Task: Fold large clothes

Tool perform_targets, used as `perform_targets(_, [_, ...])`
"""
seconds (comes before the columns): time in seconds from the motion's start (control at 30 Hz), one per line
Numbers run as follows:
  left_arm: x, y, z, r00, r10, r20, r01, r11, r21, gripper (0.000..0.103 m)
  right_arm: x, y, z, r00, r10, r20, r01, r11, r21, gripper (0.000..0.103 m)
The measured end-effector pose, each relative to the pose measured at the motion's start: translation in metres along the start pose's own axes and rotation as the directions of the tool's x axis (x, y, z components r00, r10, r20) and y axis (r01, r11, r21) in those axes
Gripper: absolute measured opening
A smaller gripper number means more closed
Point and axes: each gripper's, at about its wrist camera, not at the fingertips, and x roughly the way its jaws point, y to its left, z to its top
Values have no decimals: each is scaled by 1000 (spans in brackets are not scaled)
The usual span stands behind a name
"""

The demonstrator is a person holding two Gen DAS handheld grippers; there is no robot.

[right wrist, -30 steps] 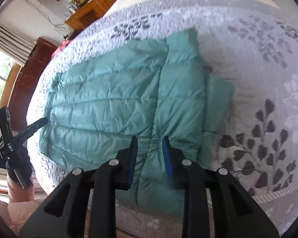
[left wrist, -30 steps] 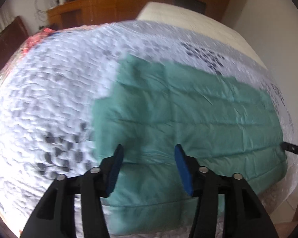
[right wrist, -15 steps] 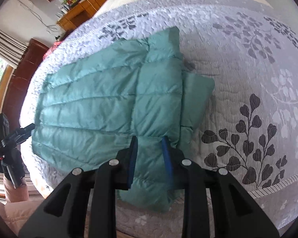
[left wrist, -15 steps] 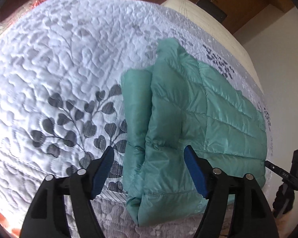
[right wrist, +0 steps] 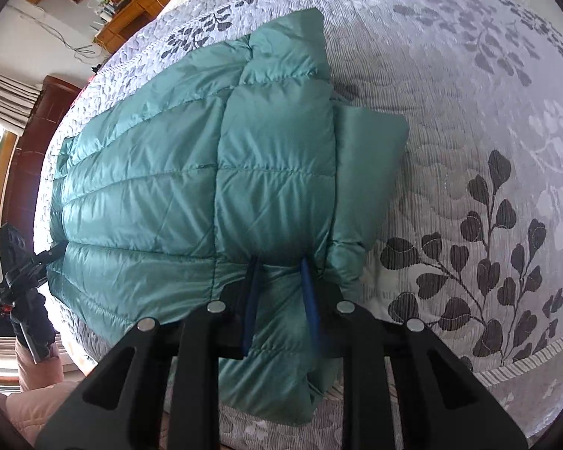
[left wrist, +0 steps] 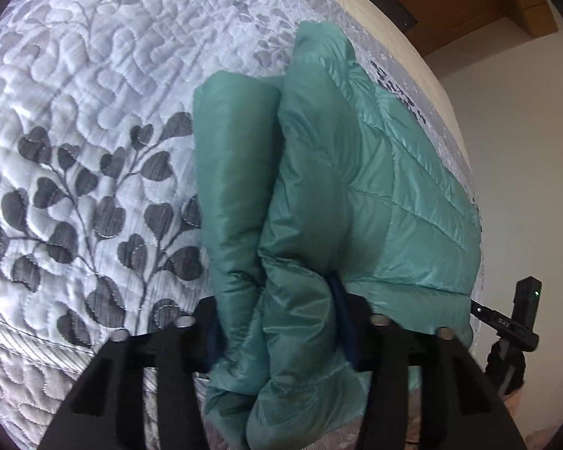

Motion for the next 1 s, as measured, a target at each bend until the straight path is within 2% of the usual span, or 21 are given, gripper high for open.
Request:
perform_targets(0.17, [7, -17, -4, 998, 63, 0, -63, 998, 20, 31, 14, -2, 4, 1000, 1, -25, 0, 1000, 19, 18])
perform_targets(0.27, [-6, -34, -3, 997, 77, 16, -77, 997, 6, 18, 16, -5, 8, 999, -1, -38, 2, 999, 35, 16])
perform_targets(0.3, [-15, -44, -3, 996, 84, 35, -85, 996, 23, 17, 15, -5, 8, 999, -1, -38, 2, 999, 36, 16])
perform_targets(0.47, [-57, -102, -6, 992, 67, 109, -81, 988, 130, 16, 11, -4, 8, 999, -3, -32, 4, 1000, 31, 16])
perform_targets(0.6, [-68, -155, -11, 987, 80, 140, -114, 960, 255, 16, 8, -5, 7, 1000, 0, -25, 0, 1000, 19, 16])
perform_targets(0.77, [-50, -215, -14, 992, 51, 112, -90, 919, 384, 16, 3, -6, 4, 1000, 4, -23, -4, 1000, 13, 16])
perform_targets(0.83, [-46, -225, -18, 994, 38, 98, -76, 905, 418, 16, 1, -6, 3, 1000, 2, -23, -2, 1000, 10, 16])
perform_targets(1.0, [-4, -257, -28, 998, 39, 49, -59, 872, 487, 17, -1, -7, 2, 1000, 6, -23, -6, 1000, 12, 16])
